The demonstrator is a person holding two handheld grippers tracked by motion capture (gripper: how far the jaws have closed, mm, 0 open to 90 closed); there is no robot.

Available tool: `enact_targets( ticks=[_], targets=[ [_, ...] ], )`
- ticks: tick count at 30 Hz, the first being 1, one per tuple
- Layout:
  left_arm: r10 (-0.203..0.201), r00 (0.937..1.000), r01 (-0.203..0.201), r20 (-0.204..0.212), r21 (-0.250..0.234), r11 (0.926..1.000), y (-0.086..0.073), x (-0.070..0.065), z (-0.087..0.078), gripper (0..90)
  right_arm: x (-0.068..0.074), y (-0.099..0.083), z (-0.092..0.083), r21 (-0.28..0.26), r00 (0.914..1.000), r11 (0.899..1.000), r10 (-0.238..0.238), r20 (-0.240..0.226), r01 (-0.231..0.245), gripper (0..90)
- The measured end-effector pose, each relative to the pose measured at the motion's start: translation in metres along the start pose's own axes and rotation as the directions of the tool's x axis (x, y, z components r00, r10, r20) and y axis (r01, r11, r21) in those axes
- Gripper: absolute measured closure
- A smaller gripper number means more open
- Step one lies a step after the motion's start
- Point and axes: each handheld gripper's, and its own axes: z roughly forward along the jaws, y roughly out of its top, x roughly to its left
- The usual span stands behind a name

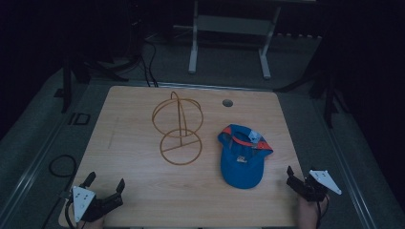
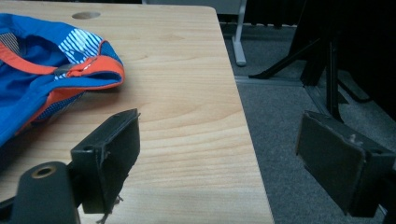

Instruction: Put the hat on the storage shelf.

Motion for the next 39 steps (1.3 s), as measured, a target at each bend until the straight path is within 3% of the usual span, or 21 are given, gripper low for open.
enact_targets(
  ticks=[5,10,15,17,22,26,30,36,39],
  targets=[
    [-0.010,0.9999,0.010,-0.001,-0.006,0.9999,0.001,-0.001,-0.001,1.6,-0.002,0.000,0.000,0.007,0.9998,1.000,0.018,-0.007,-0.018,13.7],
    [-0.015,0.9999,0.015,0.000,-0.010,0.9998,0.001,-0.003,-0.001,1.6,-0.001,0.002,0.000,0.025,0.9999,1.000,0.003,-0.010,-0.003,13.7],
    [0.007,0.9991,-0.006,-0.042,0.031,0.9995,0.001,-0.004,0.000,1.7,0.001,0.015,-0.003,0.030,0.9990,1.000,-0.001,-0.045,0.002,13.7],
    [0.014,0.9989,-0.012,-0.044,0.041,0.9991,0.002,-0.005,0.001,1.7,0.006,0.027,-0.006,0.025,0.9985,0.999,-0.034,-0.042,0.035,14.1],
    [-0.067,0.9977,0.066,0.013,0.048,0.9967,0.004,-0.006,-0.001,5.4,0.010,0.046,-0.004,0.030,0.9928,0.998,-0.053,-0.107,0.056,14.1],
    [-0.091,0.9944,0.085,0.054,0.102,0.9911,0.006,-0.008,0.000,5.4,0.016,0.062,0.001,0.056,0.9786,0.995,-0.071,-0.193,0.083,14.0],
    [-0.091,0.9917,0.075,0.091,0.165,0.9834,0.008,-0.012,0.002,4.7,0.023,0.075,0.008,0.063,0.9576,0.991,-0.096,-0.272,0.118,13.3],
    [-0.041,0.9922,0.021,0.118,0.167,0.9857,0.012,-0.021,-0.001,3.3,0.036,0.089,0.022,0.081,0.9388,0.989,-0.093,-0.332,0.126,12.0],
    [-0.029,0.9915,0.007,0.127,0.172,0.9851,0.012,-0.023,-0.001,3.0,0.041,0.096,0.029,0.082,0.9171,0.987,-0.099,-0.386,0.141,11.1]
  ],
)
